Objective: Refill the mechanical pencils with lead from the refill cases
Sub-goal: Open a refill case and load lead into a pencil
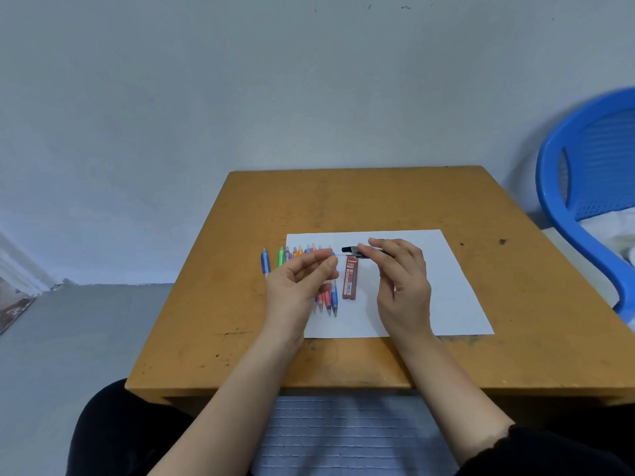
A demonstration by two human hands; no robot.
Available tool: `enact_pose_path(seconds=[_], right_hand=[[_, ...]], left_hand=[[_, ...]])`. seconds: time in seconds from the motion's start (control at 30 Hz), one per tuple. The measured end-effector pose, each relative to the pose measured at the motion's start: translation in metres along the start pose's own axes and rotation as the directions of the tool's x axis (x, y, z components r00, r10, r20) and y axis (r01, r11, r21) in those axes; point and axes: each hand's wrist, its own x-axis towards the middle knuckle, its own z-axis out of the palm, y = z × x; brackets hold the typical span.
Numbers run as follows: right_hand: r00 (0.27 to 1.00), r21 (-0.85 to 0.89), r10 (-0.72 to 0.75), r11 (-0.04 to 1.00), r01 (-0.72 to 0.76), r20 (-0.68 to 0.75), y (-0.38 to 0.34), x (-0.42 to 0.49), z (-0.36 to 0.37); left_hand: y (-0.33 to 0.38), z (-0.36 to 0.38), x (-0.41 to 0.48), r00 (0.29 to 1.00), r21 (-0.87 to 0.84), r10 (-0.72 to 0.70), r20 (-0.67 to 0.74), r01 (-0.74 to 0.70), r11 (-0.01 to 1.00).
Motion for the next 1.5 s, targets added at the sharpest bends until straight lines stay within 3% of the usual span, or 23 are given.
enact_pose_path(seconds=[0.23,0.47,0.67,1.17,1.33,1.5], right_hand=[[1.000,0.008,-0.024,1.000,0.024,-0.011,0.001,-0.001,0.001],[1.000,0.007,-0.016,1.000,0.016,-0.003,0.002,-0.001,0.001],[0.992,0.010,0.045,0.999,-0.044,-0.116,0.003,0.002,-0.002],[0.970,-0.032,0.106,0.993,-0.116,-0.220,0.008,0.002,-0.006],[0.960,0.132,0.227,0.969,-0.206,-0.162,0.000,0.003,-0.008],[0.959,0.150,0.253,0.961,-0.234,-0.125,0.000,0.005,-0.008]], left_hand=[[-0.004,0.009,0.000,0.996,-0.160,-0.076,0.046,0.083,0.984],[-0.004,0.011,0.000,0.997,-0.208,-0.080,0.012,0.081,0.975],[-0.001,-0.002,0.009,0.998,-0.307,-0.057,0.011,0.057,0.950],[-0.024,-0.025,0.010,0.987,-0.026,0.163,0.009,-0.162,0.986],[-0.027,-0.025,0.007,0.968,0.041,0.248,-0.034,-0.246,0.968],[-0.025,-0.025,0.003,0.961,0.041,0.251,-0.118,-0.247,0.968]])
